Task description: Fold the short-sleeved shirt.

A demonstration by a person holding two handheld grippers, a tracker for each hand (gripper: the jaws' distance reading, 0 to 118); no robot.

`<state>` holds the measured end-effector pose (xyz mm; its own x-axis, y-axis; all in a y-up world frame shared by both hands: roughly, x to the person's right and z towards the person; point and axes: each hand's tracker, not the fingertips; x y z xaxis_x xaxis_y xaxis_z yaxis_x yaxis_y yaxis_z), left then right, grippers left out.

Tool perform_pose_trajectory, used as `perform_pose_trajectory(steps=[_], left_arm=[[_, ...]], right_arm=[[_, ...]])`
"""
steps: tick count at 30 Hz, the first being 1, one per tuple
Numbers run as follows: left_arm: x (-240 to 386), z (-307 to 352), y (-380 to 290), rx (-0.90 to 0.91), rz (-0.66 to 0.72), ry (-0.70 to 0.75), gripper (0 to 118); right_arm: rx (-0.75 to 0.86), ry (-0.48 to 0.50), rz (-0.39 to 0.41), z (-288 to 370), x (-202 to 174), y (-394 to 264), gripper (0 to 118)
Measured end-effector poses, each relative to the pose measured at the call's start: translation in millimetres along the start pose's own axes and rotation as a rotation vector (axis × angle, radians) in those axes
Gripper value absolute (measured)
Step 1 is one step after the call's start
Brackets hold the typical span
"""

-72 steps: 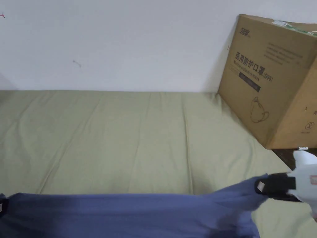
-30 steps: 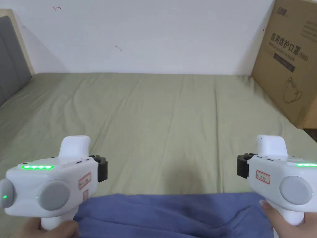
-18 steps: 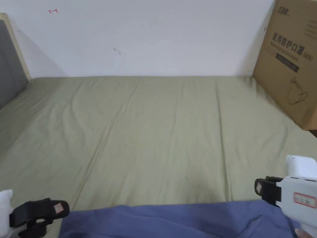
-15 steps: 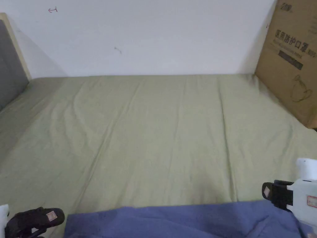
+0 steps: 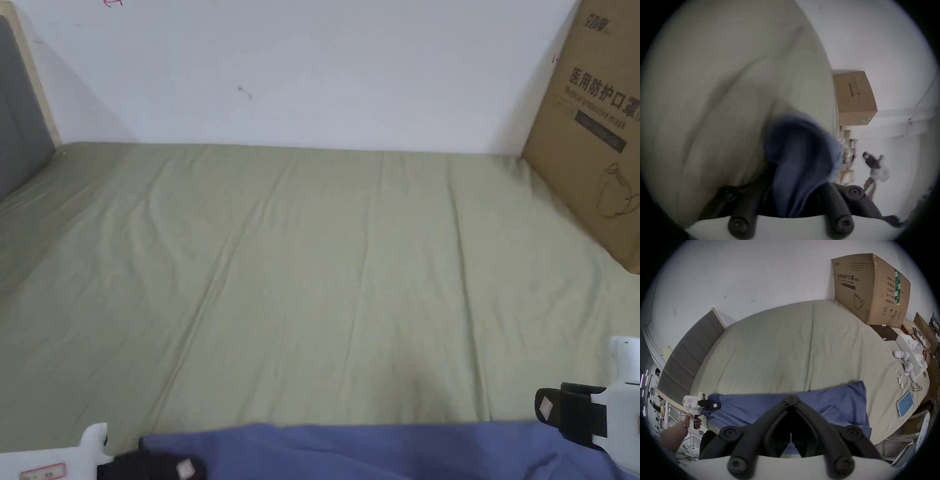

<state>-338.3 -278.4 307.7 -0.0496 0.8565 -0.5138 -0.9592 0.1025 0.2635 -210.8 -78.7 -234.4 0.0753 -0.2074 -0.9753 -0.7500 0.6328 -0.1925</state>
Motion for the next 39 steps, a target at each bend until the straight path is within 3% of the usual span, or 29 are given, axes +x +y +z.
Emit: perform_pose_trajectory(steps=[1,2,3,7,9,14,15,16,19,24,25,26,28,29,32,36,37,38,39], left_arm=[[-11,-4,-1,-0.018,-0.023,0.187,3],[-18,1,-4,-0.017,0.067,-0.016,3],[-14,2,-1,0.015,0.124,-0.085,3],[39,14,-14,0.05,-0.2,0.207,3],[59,31,-16,0.082,-0.257,0.303,3],[112,82,-26,0.318,-0.5,0.88,3],[119,89,-28,0.37,-0.527,0.923,3],[126,92,-29,0.383,-0.546,0.932,3],[149,84,-28,0.309,-0.508,0.741,3],[192,-25,-50,0.044,-0.52,0.492,6],[194,-51,-54,0.004,-0.516,0.467,19],[195,-72,-57,-0.033,-0.506,0.441,40],[198,-112,-65,-0.106,-0.493,0.391,105],[198,-127,-67,-0.142,-0.482,0.388,116],[195,-145,-73,-0.187,-0.447,0.37,114],[203,-108,-70,-0.093,-0.498,0.318,113],[203,-94,-69,-0.059,-0.528,0.34,103],[201,-81,-67,-0.03,-0.546,0.389,85],[195,-65,-58,0.0,-0.562,0.431,53]], right_arm=[[-0.002,0.008,-0.003,0,0,-1,0],[-0.006,0.015,-0.006,-1,-1,-2,0],[-0.01,0.018,-0.006,-2,-2,-2,0],[-0.015,0.025,0.015,-1,-5,-3,0],[-0.025,0.042,0.027,-1,-4,0,0],[0.007,0.071,0.04,3,-5,7,0],[0.011,0.078,0.042,4,-5,7,0],[0.012,0.081,0.047,4,-6,8,0],[0.009,0.094,0.066,6,-5,6,0],[0.016,0.09,0.068,6,0,0,0],[0.008,0.073,0.085,7,1,-2,0],[-0.003,0.069,0.09,7,2,-3,0],[-0.012,0.071,0.083,10,9,-3,0],[-0.012,0.072,0.076,13,11,-4,0],[-0.003,0.059,0.075,18,16,-3,0],[-0.002,0.058,0.059,17,28,-5,0],[-0.002,0.059,0.049,18,29,-6,0],[0.001,0.064,0.039,18,30,-7,0],[0.004,0.073,0.034,18,30,-7,0]])
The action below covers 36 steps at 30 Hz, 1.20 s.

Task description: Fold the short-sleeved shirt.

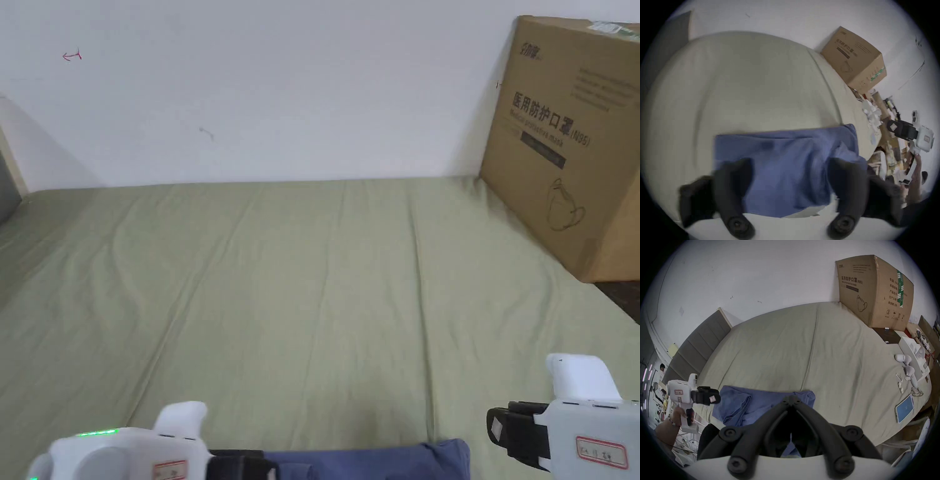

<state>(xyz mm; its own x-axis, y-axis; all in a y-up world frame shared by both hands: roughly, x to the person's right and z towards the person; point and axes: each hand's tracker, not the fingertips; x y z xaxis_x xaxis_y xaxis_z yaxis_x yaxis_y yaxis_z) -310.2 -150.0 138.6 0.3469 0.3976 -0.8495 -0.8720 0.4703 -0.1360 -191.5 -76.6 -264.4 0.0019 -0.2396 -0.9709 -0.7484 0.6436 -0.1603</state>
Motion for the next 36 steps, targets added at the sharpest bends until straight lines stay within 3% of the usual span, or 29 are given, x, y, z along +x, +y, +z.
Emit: perform_pose_trajectory(steps=[1,2,7,14,17,21,25,32,33,34,35,36], left_arm=[[-11,10,-1,0.017,0.0,0.033,6],[-20,17,-4,0.024,0.007,0.06,1],[-37,-3,-15,-0.099,0.063,0.023,1],[14,-67,-35,-0.201,-0.056,-0.122,0],[38,-89,-44,-0.23,-0.111,-0.062,0],[49,-74,-40,-0.183,-0.034,-0.124,0],[35,-56,-44,-0.19,0.105,-0.377,0],[-64,8,-47,0.067,0.307,-0.342,2],[-89,19,-46,0.109,0.359,-0.332,9],[-109,28,-46,0.14,0.408,-0.337,29],[-125,34,-46,0.149,0.43,-0.353,29],[-140,36,-47,0.153,0.445,-0.36,36]], right_arm=[[0.002,0.005,-0.001,0,-1,0,0],[0.0,0.007,0.003,0,-3,0,0],[-0.004,0.025,-0.009,-6,-3,1,0],[-0.025,0.017,-0.021,-8,-3,-4,0],[-0.035,0.012,-0.026,-7,-2,-7,0],[-0.04,0.009,-0.031,-4,-1,-10,0],[-0.041,0.011,-0.037,-4,-1,-11,0],[-0.025,0.026,-0.057,-2,-3,-9,0],[-0.026,0.022,-0.055,-3,-3,-8,0],[-0.029,0.022,-0.049,-4,-3,-9,0],[-0.033,0.022,-0.044,-6,-3,-9,0],[-0.04,0.019,-0.044,-7,-4,-9,0]])
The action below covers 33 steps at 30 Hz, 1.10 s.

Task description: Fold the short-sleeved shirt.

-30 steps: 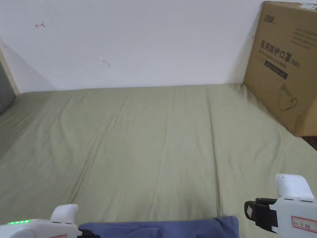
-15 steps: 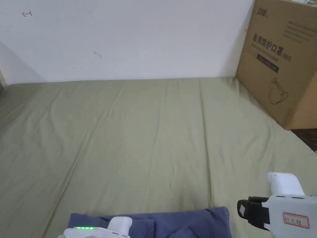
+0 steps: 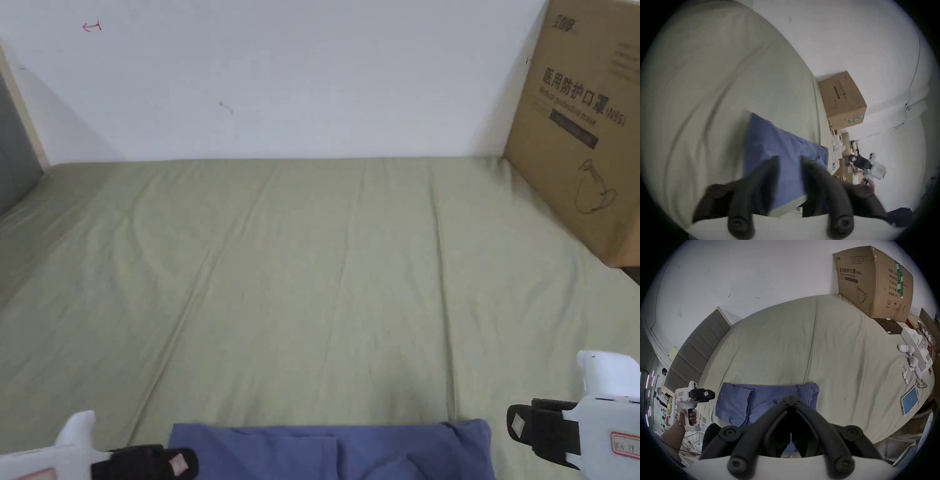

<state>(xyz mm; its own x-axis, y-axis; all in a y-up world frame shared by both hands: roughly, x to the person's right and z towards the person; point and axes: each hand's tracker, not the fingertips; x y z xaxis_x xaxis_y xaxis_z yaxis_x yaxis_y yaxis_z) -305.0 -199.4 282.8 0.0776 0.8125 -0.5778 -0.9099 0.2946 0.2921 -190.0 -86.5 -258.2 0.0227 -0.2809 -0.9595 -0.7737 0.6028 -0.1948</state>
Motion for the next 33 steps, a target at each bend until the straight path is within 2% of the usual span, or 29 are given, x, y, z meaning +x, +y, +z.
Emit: perform_pose_trajectory(steps=[1,2,3,7,8,11,12,13,14,15,16,17,19,20,21,23,24,27,28,30,31,33], left_arm=[[-10,6,5,-0.006,0.002,0.009,58],[-21,10,9,-0.024,0.005,0.013,96],[-31,10,11,-0.045,0.008,0.018,118],[-50,11,12,-0.133,0.061,-0.033,118],[-42,-15,-3,-0.151,0.091,-0.055,118],[-39,-42,-7,-0.192,0.127,-0.224,118],[-61,-53,2,-0.195,0.135,-0.291,118],[-62,-62,1,-0.212,0.161,-0.33,116],[-63,-76,-2,-0.232,0.179,-0.383,107],[-63,-86,-5,-0.271,0.203,-0.407,81],[-56,-90,-8,-0.293,0.19,-0.393,11],[-57,-91,-8,-0.272,0.158,-0.346,7],[-69,-104,-12,-0.292,0.128,-0.083,7],[-108,-106,1,-0.275,0.196,-0.171,7],[-100,-97,13,-0.236,0.209,-0.26,7],[-93,-92,22,-0.257,0.105,-0.115,7],[-63,-91,0,-0.247,0.068,-0.083,7],[-29,-66,3,-0.209,-0.103,0.09,7],[-6,-54,-1,-0.18,-0.135,0.165,7],[26,-33,-5,-0.112,-0.277,0.443,7],[41,-27,-9,-0.089,-0.382,0.609,7],[76,-19,-20,-0.039,-0.543,0.812,7]], right_arm=[[-0.007,-0.002,-0.006,-1,0,0,0],[-0.01,0.002,-0.016,-2,0,-1,0],[-0.011,0.01,-0.03,-3,0,-1,0],[-0.026,-0.004,-0.028,-4,-2,-2,0],[-0.035,-0.016,-0.018,-6,-2,-2,0],[-0.053,-0.041,-0.009,-7,-3,-3,0],[-0.055,-0.044,-0.013,-8,-3,-3,0],[-0.056,-0.046,-0.019,-8,-3,-2,0],[-0.059,-0.047,-0.026,-8,-3,-3,0],[-0.061,-0.045,-0.033,-8,-3,-2,0],[-0.062,-0.041,-0.038,-9,-4,-2,0],[-0.063,-0.04,-0.042,-10,-6,-1,0],[-0.066,-0.041,-0.034,-11,-10,0,0],[-0.067,-0.043,-0.025,-12,-13,1,0],[-0.07,-0.045,-0.017,-13,-15,2,0],[-0.071,-0.036,-0.005,-13,-20,3,0],[-0.07,-0.028,-0.001,-14,-22,4,0],[-0.06,0.0,0.005,-15,-27,6,0],[-0.058,0.01,0.006,-15,-29,7,0],[-0.056,0.03,0.012,-16,-33,7,0],[-0.055,0.038,0.016,-17,-34,6,0],[-0.056,0.05,0.02,-19,-35,4,0]])
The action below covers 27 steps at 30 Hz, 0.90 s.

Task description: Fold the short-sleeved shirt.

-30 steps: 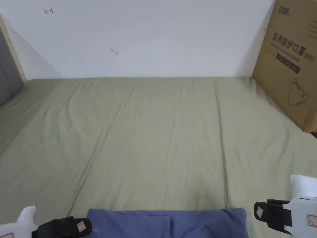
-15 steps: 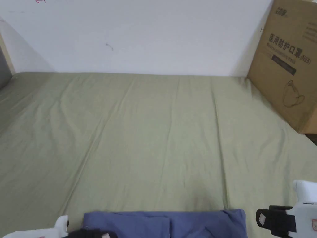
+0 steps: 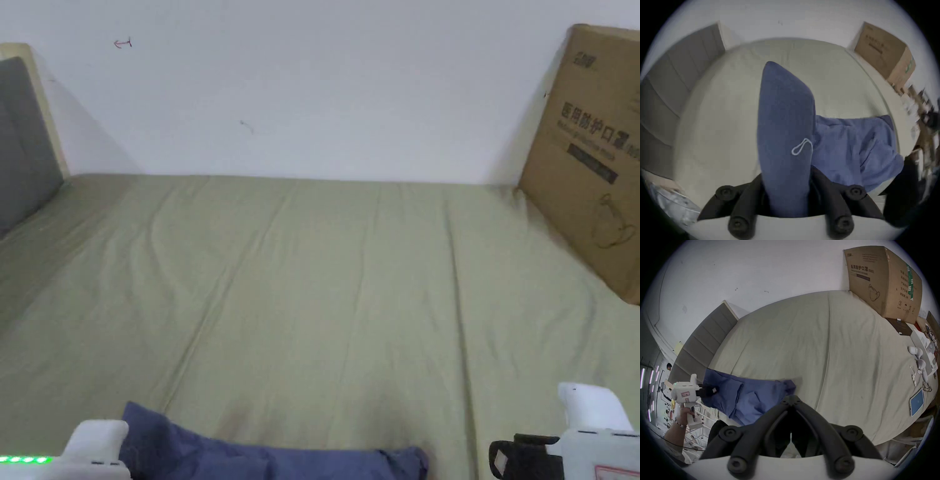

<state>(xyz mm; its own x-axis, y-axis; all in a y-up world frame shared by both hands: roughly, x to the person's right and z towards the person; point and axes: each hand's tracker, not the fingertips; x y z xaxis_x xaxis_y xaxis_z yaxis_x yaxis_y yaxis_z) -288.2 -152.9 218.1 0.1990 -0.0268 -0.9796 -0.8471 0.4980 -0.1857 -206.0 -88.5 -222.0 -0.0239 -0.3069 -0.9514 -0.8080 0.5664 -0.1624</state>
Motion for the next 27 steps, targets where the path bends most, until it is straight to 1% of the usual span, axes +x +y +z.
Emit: perform_pose_trajectory(steps=[1,2,3,4,5,7,8,9,11,12,14,15,16,17,18,20,21,22,23,24,25,26,27], left_arm=[[8,9,0,0.028,-0.037,0.042,7],[15,14,2,0.031,-0.058,0.042,7],[10,7,8,0.016,-0.054,0.009,7],[20,10,11,0.012,-0.046,-0.026,7],[31,13,14,0.015,-0.036,-0.094,7],[54,11,23,-0.019,0.03,-0.319,7],[70,6,25,-0.042,0.047,-0.37,7],[90,0,29,-0.075,0.033,-0.419,7],[136,-4,32,-0.134,-0.004,-0.514,12],[155,-10,33,-0.157,0.008,-0.563,20],[180,-27,36,-0.197,0.049,-0.63,66],[187,-42,40,-0.218,0.06,-0.637,89],[196,-51,40,-0.228,0.066,-0.646,110],[202,-58,39,-0.248,0.08,-0.665,113],[205,-62,39,-0.275,0.11,-0.691,112],[201,-60,43,-0.258,0.154,-0.743,112],[196,-55,45,-0.241,0.149,-0.743,112],[189,-48,46,-0.215,0.147,-0.747,105],[177,-45,50,-0.179,0.134,-0.731,91],[168,-39,53,-0.155,0.114,-0.725,61],[159,-32,54,-0.127,0.096,-0.722,11],[153,-27,54,-0.098,0.082,-0.711,11],[151,-19,53,-0.074,0.055,-0.695,2]], right_arm=[[0.0,0.007,-0.001,0,-1,-2,0],[0.0,0.014,-0.006,0,-1,-3,0],[-0.002,0.021,-0.013,-1,0,-5,0],[-0.003,0.028,-0.018,-1,2,-7,0],[-0.002,0.031,-0.023,0,4,-8,0],[0.004,0.033,-0.033,3,7,-11,0],[0.007,0.034,-0.035,6,9,-12,0],[0.012,0.033,-0.037,7,10,-12,0],[0.021,0.024,-0.04,11,14,-13,0],[0.025,0.015,-0.041,12,16,-13,0],[0.033,-0.003,-0.051,14,19,-13,0],[0.037,-0.008,-0.059,15,21,-13,0],[0.041,-0.007,-0.068,16,23,-12,0],[0.044,-0.006,-0.077,16,24,-12,0],[0.046,-0.004,-0.082,16,25,-12,0],[0.046,-0.003,-0.082,15,25,-11,0],[0.047,-0.006,-0.082,20,37,-15,0],[0.046,-0.008,-0.081,19,39,-14,0],[0.047,-0.009,-0.08,18,40,-13,0],[0.048,-0.008,-0.08,18,40,-13,0],[0.051,-0.006,-0.083,21,38,-13,0],[0.054,-0.003,-0.087,20,39,-12,0],[0.057,0.003,-0.095,19,39,-11,0]])
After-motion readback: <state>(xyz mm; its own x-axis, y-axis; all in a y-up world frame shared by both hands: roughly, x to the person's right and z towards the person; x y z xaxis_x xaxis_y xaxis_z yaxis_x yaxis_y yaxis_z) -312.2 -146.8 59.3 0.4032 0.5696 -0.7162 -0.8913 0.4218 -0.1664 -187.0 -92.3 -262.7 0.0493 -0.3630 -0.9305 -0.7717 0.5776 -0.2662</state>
